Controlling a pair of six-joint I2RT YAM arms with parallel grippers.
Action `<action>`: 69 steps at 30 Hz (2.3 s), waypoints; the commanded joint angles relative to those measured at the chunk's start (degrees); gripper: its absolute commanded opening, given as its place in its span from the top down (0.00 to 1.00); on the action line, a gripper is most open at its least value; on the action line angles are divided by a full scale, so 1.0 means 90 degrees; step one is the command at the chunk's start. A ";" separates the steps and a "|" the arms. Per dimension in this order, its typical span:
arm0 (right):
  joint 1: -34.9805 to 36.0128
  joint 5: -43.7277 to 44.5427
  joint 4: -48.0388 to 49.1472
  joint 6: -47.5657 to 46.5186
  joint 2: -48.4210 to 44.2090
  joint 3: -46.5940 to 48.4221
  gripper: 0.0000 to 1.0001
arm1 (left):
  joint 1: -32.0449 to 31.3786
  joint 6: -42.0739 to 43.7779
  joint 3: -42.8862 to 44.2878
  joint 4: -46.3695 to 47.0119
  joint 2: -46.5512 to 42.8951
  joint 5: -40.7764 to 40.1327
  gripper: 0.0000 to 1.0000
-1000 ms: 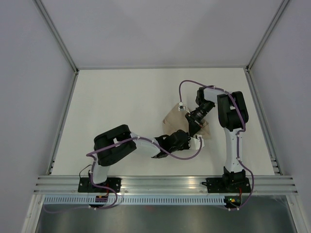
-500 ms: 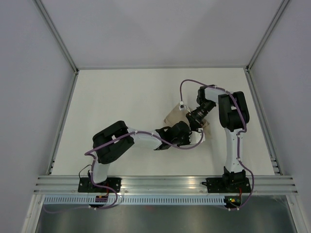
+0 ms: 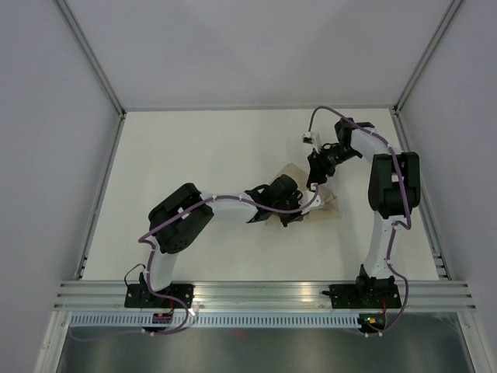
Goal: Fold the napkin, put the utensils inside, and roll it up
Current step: Roll the napkin with the utensil
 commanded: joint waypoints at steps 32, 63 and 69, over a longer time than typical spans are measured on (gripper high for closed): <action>0.0002 -0.0054 0.2705 -0.2055 -0.5747 -0.5222 0.35 | 0.1367 -0.2123 0.3237 -0.4885 0.2488 0.3075 0.98; 0.1185 0.1715 0.3803 -0.2230 -0.4206 -0.5566 0.61 | 0.1572 -0.2748 0.3785 -0.5179 0.2879 0.3290 0.98; 0.1088 0.1627 0.2739 -0.2406 -0.3357 -0.4726 0.77 | 0.1640 -0.3040 0.3863 -0.5120 0.2899 0.3407 0.95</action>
